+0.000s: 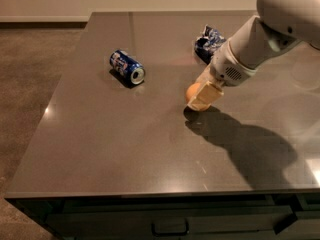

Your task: Move orange near pepsi can

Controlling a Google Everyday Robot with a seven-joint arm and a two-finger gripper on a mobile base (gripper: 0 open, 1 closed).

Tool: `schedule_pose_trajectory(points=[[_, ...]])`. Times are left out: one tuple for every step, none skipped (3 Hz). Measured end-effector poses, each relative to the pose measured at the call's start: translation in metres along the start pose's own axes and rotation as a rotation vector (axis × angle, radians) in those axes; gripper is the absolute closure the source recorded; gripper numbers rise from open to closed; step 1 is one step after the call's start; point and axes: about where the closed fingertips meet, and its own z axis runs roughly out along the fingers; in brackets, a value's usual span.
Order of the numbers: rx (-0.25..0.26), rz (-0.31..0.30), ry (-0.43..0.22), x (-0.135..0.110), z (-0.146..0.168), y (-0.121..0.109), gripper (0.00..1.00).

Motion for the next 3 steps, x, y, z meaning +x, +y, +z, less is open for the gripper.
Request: schedule_pose_trajectory(points=[[0.019, -0.013, -0.035, -0.03, -0.003, -0.013, 1.0], [0.042, -0.039, -0.067, -0.064, 0.001, -0.018, 1.0], [0.058, -0.064, -0.076, -0.091, 0.013, -0.021, 1.0]])
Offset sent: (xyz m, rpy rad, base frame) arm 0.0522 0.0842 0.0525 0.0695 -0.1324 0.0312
